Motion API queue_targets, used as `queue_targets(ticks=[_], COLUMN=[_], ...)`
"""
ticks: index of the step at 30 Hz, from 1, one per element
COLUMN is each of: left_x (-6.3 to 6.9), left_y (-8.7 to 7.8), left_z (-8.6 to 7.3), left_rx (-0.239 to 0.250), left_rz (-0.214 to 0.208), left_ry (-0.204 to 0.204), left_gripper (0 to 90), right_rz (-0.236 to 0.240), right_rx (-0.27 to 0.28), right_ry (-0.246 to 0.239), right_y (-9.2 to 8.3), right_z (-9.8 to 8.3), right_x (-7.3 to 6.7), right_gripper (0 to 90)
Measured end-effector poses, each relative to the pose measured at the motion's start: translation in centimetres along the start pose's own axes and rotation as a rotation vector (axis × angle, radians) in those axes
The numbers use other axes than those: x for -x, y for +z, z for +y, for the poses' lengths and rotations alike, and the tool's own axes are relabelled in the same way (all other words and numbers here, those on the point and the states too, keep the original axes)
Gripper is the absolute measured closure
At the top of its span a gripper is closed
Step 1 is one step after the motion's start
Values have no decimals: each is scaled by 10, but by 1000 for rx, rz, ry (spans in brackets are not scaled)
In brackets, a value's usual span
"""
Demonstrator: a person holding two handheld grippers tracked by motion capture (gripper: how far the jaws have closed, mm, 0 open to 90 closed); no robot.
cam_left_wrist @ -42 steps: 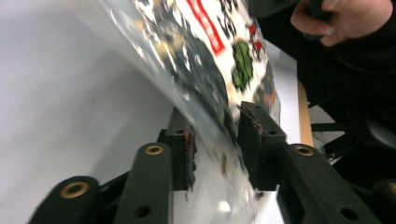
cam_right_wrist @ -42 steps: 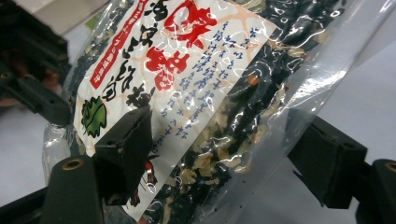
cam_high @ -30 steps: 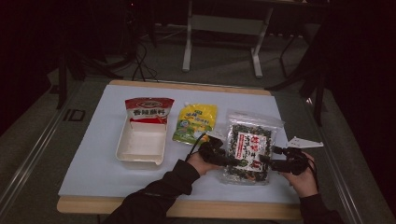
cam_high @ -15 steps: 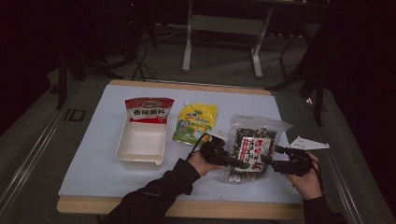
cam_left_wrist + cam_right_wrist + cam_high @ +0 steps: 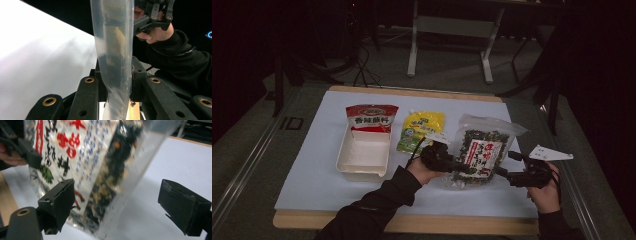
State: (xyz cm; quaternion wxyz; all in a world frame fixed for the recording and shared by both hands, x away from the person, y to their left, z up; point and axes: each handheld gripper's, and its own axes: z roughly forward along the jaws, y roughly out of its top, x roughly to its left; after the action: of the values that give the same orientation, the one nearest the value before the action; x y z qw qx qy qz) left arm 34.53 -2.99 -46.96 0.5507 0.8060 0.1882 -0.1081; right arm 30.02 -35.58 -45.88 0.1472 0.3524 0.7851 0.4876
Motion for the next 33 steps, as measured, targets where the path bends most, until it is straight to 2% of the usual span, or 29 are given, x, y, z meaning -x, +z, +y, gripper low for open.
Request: queue_targets(ticks=[9, 10, 11, 13, 15, 16, 18, 28, 29, 33], left_x=[3, 5, 5, 8, 8, 9, 10, 14, 14, 14], left_y=[-25, -37, -37, -50, -50, -62, -72, -118, -122, -140], left_z=[8, 11, 11, 14, 14, 16, 17, 19, 18, 15], left_rx=[41, 64, 64, 84, 84, 106, 122, 175, 180, 194], left_rz=[43, 50, 50, 74, 74, 93, 113, 174, 190, 216], left_ry=[18, 27, 27, 36, 36, 41, 46, 50, 54, 51], left_gripper=[764, 764, 764, 765, 765, 765, 765, 765, 765, 765], right_rz=[-6, -3, -4, 2, 4, 4, 12, 25, 27, 30], right_rx=[1, -3, -6, -7, -8, -8, -12, -15, -13, -10], right_ry=[0, -6, -9, -9, -12, -12, -8, -9, -9, -23], right_y=[3, 6, 7, 8, 9, 9, 12, 19, 19, 22], right_z=[0, 0, 0, 0, 0, 0, -1, -2, -2, -2], right_x=[-1, -2, -3, -4, -4, -4, -5, -6, -7, -9], right_gripper=[136, 135, 135, 135, 135, 135, 136, 137, 137, 137])
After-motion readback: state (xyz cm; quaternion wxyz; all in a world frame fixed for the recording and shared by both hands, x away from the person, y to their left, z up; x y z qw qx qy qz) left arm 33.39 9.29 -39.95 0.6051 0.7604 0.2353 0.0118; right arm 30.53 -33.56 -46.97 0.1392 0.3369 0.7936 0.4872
